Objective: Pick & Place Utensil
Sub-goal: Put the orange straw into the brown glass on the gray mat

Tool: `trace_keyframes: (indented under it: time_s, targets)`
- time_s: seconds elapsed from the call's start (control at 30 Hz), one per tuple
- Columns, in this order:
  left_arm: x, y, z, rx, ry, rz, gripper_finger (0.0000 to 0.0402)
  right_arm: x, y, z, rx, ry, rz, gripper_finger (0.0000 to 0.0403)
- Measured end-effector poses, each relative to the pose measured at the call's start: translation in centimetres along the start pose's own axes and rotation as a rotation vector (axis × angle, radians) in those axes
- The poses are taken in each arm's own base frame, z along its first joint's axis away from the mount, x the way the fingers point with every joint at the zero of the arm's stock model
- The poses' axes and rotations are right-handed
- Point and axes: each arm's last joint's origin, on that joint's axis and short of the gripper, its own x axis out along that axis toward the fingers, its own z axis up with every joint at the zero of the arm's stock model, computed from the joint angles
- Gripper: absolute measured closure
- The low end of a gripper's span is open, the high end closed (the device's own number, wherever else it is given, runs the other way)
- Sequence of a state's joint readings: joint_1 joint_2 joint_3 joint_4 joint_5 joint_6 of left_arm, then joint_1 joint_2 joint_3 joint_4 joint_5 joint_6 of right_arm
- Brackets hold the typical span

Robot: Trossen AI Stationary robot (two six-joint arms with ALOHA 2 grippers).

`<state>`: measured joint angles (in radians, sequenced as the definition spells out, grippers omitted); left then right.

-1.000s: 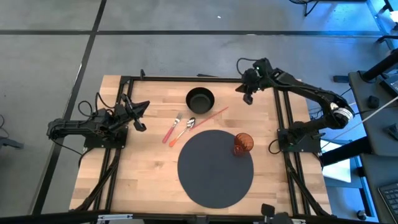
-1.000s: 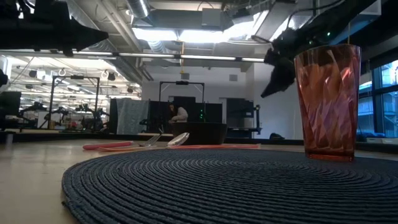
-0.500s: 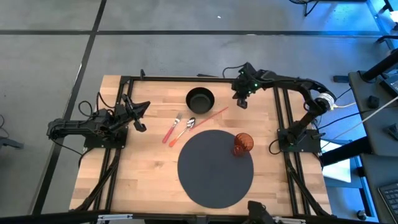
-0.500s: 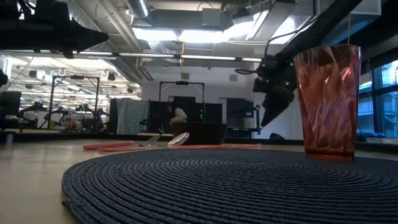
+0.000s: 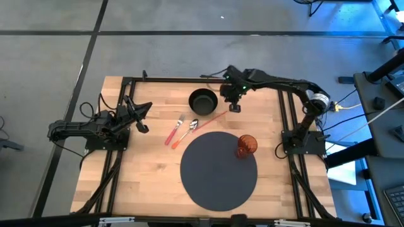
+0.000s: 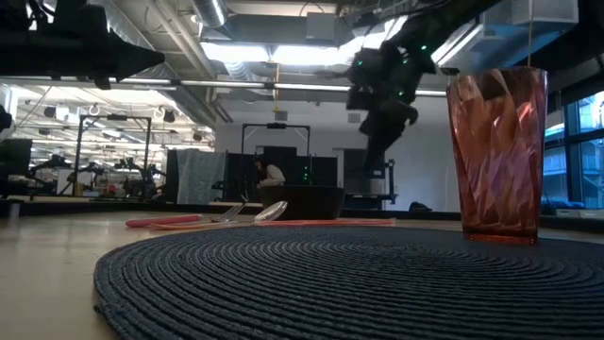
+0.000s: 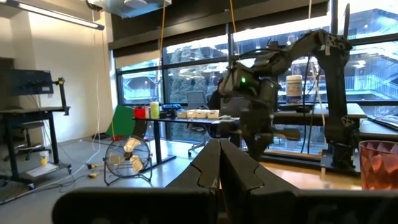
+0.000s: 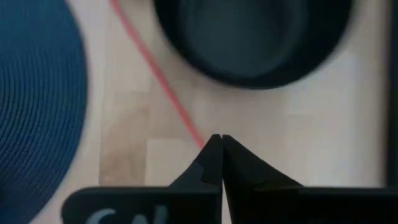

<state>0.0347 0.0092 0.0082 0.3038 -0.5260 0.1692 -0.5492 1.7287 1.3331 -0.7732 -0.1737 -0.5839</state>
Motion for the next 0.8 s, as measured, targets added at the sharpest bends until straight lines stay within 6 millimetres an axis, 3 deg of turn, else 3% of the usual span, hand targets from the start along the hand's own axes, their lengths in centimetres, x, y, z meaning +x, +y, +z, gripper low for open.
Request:
trace_keyframes:
  time_s: [0.27,0.53,0.8]
  targets:
    - [0.0,0.0,-0.1,0.005,0.010,0.000,0.0400,4.2,1.1,0.7,-0.047,0.073,0.074,0.0392]
    - [0.0,0.0,-0.1,0.003,0.009,0.000,0.0400,6.6,1.5,0.3,-0.060,0.124,0.144,0.0386]
    - [0.0,0.0,-0.2,-0.009,0.015,-0.001,0.0400,7.7,1.5,0.1,-0.055,0.139,0.166,0.0325]
